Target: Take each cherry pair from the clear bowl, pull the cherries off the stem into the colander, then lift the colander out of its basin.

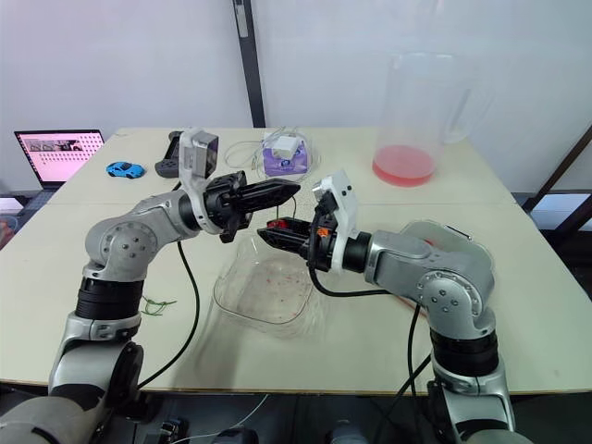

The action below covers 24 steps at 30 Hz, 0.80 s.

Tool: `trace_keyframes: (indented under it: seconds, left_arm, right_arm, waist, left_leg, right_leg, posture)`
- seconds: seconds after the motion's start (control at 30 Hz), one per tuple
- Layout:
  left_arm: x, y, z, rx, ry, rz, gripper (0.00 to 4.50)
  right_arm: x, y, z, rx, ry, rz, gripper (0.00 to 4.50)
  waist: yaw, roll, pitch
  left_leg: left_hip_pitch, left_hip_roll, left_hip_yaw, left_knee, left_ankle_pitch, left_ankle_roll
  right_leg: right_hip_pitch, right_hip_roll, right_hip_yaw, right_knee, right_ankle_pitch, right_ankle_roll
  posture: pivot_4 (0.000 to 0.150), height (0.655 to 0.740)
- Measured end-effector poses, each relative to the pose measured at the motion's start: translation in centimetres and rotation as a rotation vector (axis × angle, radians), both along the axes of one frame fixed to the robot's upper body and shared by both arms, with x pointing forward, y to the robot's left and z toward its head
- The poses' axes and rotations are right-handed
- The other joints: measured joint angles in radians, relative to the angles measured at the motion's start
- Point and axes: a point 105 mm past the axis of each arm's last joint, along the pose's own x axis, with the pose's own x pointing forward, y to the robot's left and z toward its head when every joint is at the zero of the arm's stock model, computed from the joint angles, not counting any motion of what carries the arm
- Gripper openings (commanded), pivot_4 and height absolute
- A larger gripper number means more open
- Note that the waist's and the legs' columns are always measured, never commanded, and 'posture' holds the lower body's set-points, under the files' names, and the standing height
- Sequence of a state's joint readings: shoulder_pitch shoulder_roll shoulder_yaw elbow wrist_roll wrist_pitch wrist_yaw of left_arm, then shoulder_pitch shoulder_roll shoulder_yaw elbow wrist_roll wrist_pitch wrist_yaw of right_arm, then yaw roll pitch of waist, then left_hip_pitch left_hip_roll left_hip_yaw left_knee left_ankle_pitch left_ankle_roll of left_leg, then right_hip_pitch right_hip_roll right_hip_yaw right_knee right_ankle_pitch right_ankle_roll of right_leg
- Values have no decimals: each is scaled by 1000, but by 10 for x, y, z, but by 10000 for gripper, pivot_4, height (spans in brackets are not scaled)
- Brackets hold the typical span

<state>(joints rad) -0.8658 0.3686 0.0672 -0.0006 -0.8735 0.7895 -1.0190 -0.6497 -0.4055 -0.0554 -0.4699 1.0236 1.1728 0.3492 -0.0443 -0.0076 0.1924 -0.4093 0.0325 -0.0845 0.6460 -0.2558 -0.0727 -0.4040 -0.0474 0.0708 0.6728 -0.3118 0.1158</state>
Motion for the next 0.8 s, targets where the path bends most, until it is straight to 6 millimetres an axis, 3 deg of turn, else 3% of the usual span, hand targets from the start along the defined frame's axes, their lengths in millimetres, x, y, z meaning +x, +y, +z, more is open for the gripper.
trace_keyframes:
  seconds: [0.07,0.13,0.33,0.43,0.53,0.67,0.8]
  left_arm:
    - [0,2,6,-22,-25,5,0]
    - [0,4,10,-36,-33,10,0]
    - [-1,4,10,-38,-33,9,0]
    - [-1,4,10,-39,-34,9,0]
    - [0,5,10,-37,-34,11,0]
    - [1,10,10,-28,-40,28,0]
    - [2,13,9,-30,-42,43,0]
  right_arm:
    - [-3,3,-22,-55,83,13,8273]
    - [-3,3,-30,-73,115,14,8273]
    - [-2,0,-26,-65,110,4,8273]
    - [-1,-12,-14,-72,68,-8,8273]
    - [0,-41,8,-132,-15,-50,8273]
    - [4,-102,33,-303,-95,-207,8273]
    - [12,-171,20,-543,-44,-393,8273]
  waist:
    - [0,0,0]
    - [0,0,0]
    - [0,0,0]
    - [2,0,0]
    - [5,0,0]
    - [6,0,0]
    - [6,0,0]
  left_leg:
    - [0,0,0,0,0,0]
    - [0,0,0,0,0,0]
    - [0,0,0,0,0,0]
    - [0,0,0,0,0,0]
    - [-1,0,0,0,0,0]
    - [-1,0,0,0,-1,2]
    - [-1,0,1,0,-2,3]
  right_leg:
    - [0,0,0,0,0,0]
    - [0,0,0,0,0,0]
    - [0,0,0,0,0,0]
    - [0,0,0,-1,0,0]
    - [0,0,0,-1,0,0]
    - [1,0,0,-4,0,0]
    - [1,0,0,-5,0,0]
  posture:
    - [1500,7332]
    - [1500,7332]
    - [1500,7332]
    - [1500,7332]
    - [1500,7332]
    - [1500,7332]
    - [1500,7332]
